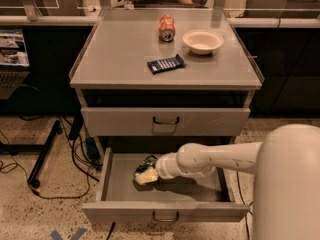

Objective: Pick green can from middle drawer and place on counter

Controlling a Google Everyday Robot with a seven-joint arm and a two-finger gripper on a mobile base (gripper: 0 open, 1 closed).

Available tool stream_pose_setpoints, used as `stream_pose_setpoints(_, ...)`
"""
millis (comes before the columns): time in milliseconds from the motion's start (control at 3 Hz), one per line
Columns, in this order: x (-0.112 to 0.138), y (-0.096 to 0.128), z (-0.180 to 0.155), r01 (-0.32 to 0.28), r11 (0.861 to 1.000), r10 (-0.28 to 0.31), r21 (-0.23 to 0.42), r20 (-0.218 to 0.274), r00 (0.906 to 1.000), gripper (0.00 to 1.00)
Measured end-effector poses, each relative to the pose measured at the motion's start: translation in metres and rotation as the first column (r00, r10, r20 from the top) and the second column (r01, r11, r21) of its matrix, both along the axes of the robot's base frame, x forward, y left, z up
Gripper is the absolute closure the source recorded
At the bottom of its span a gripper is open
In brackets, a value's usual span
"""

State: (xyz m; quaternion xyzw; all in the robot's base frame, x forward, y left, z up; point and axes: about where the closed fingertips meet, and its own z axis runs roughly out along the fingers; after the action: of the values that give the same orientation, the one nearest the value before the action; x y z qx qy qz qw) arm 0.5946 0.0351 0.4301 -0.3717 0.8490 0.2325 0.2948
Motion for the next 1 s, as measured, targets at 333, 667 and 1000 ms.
stream_pose_setpoints(333, -0.03, -0.059, 0.074, -0.032, 0.998, 0.033, -0.056, 0.019, 0.9993, 1.0)
stream_pose_setpoints(667, -0.042, -0.093, 0.113, -0.018, 0.998, 0.021, -0.068, 0.042, 0.9989, 1.0)
stream_pose_setpoints(1000, -0.048, -0.124, 0.182, 0.028, 0.996, -0.015, -0.083, 0.158, 0.9874, 1.0)
